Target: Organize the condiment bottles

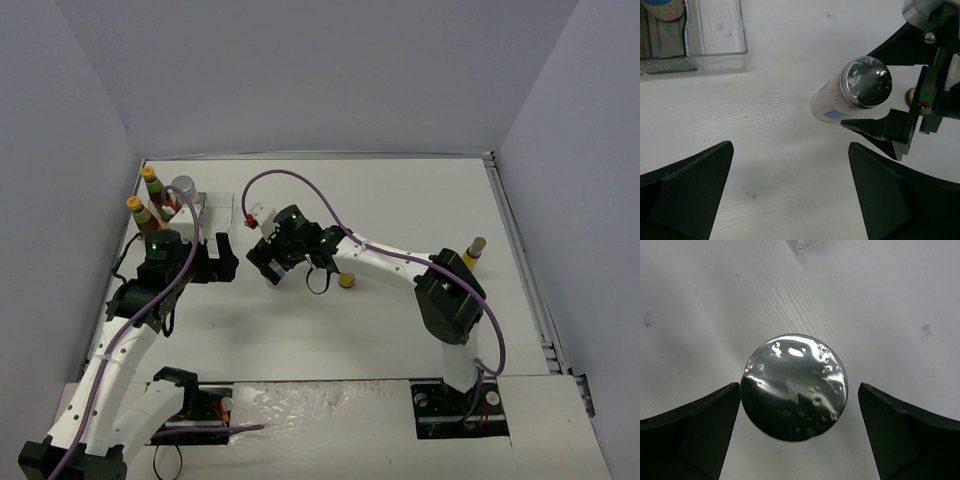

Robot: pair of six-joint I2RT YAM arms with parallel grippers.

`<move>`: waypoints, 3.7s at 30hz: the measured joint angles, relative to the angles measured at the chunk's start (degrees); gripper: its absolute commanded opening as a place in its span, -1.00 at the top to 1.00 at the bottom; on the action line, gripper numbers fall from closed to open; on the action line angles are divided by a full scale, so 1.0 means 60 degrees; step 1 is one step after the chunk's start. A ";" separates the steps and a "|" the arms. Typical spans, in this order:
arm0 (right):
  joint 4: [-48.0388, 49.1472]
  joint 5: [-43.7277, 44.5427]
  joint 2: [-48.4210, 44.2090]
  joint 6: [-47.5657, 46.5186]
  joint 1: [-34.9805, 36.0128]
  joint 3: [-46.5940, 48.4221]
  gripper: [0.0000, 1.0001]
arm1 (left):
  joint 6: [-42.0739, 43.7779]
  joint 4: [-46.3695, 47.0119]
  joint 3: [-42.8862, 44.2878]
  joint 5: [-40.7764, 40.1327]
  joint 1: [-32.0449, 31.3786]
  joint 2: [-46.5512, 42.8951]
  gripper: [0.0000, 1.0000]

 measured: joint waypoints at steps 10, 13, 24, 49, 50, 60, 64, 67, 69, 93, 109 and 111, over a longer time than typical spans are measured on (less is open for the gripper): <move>-0.0255 0.0563 -0.3335 -0.0018 -0.0576 -0.1174 -1.00 | 0.0000 0.0850 0.0113 0.0372 -0.0687 0.1034 -0.94; -0.0141 0.0967 -0.4772 0.0135 -0.1269 -0.1812 -1.00 | 0.0038 0.1033 0.0428 0.0056 -0.1438 0.1867 -0.94; -0.0467 0.2551 -0.7774 0.0599 -0.2582 -0.3543 -1.00 | 0.0275 0.1880 0.1171 -0.0849 -0.2996 0.4096 -0.94; -0.0821 0.2603 -0.7810 0.0854 -0.2699 -0.4069 -1.00 | 0.0180 0.1895 0.1221 -0.1863 -0.3082 0.5165 0.62; -0.0821 0.2603 -0.7810 0.0851 -0.2707 -0.4069 -1.00 | 0.0184 0.1801 0.1244 -0.1888 -0.3018 0.5090 0.62; -0.0817 0.2578 -0.7810 0.0843 -0.2725 -0.4069 -1.00 | 0.0249 0.0593 0.3540 -0.2083 0.0157 0.4594 0.62; -0.0817 0.2507 -0.7810 0.0843 -0.2729 -0.4073 -1.00 | 0.0255 0.0586 0.4284 -0.2106 0.1463 0.4779 0.62; -0.0812 0.2423 -0.7814 0.0822 -0.2774 -0.4079 -1.00 | 0.0273 0.0628 0.4601 -0.2181 0.2209 0.5232 0.62; -0.0808 0.2391 -0.7814 0.0814 -0.2808 -0.4092 -1.00 | 0.0264 0.0731 0.4770 -0.2170 0.2550 0.5727 0.62; -0.0733 0.2239 -0.7850 0.0791 -0.3020 -0.4372 -1.00 | 0.0323 0.1552 0.4211 -0.1421 0.3013 0.7328 0.51; -0.0528 0.2077 -0.7892 0.0953 -0.3020 -0.4714 -1.00 | 0.0444 0.2253 0.3555 -0.1442 0.2996 0.7468 -0.32; -0.0515 0.2074 -0.7973 0.0989 -0.3020 -0.4801 -1.00 | 0.0489 0.2258 0.3555 -0.1464 0.2981 0.7471 -0.48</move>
